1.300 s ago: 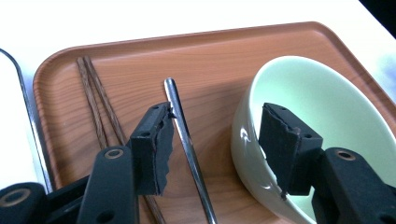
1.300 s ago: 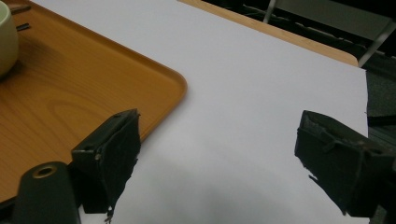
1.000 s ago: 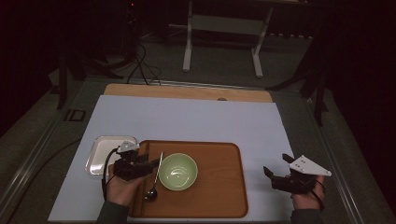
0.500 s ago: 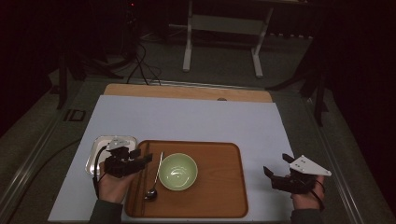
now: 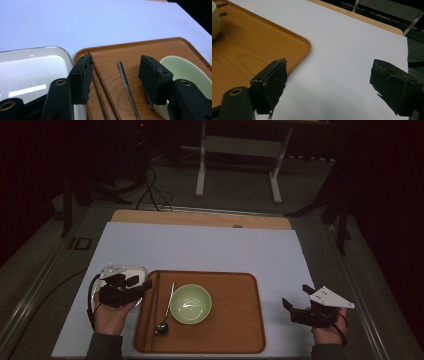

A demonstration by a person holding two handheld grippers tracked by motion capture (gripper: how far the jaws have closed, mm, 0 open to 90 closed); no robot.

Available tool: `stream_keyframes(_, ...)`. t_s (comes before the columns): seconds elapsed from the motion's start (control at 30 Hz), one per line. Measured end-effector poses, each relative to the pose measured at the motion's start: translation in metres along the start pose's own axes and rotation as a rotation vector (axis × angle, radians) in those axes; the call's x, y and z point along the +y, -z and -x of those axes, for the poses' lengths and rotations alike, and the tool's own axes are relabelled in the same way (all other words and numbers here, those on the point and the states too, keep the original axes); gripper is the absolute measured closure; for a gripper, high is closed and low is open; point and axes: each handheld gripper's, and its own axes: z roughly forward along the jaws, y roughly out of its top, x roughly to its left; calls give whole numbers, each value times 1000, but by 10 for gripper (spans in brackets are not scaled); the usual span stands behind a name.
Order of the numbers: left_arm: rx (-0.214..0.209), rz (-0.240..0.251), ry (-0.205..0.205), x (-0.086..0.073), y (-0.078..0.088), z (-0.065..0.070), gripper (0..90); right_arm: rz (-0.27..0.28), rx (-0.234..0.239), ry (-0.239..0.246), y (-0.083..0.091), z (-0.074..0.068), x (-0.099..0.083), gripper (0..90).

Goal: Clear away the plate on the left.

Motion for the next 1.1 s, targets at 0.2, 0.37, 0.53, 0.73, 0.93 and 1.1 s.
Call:
stream_keyframes(0.2, 29, 24, 27, 0, 7, -10, 444, 2, 0, -1, 0, 0, 0, 141)
stream_keyframes(0.37, 48, 36, 34, -1, 11, -16, 443, 1, -1, 1, 0, 0, 0, 141)
stream_keyframes(0.53, 65, 57, 42, 0, 17, -21, 443, 1, -1, 1, 1, 0, 0, 141)
stream_keyframes(0.73, 87, 78, 60, 1, 26, -32, 445, 5, -2, -4, 1, 0, 0, 141)
stream_keyframes(0.93, 93, 103, 52, 1, 35, -44, 438, 4, -6, -5, 2, 0, 0, 141)
stream_keyframes(1.1, 118, 102, 46, 2, 38, -53, 426, 3, -6, -7, 2, -1, 0, 141)
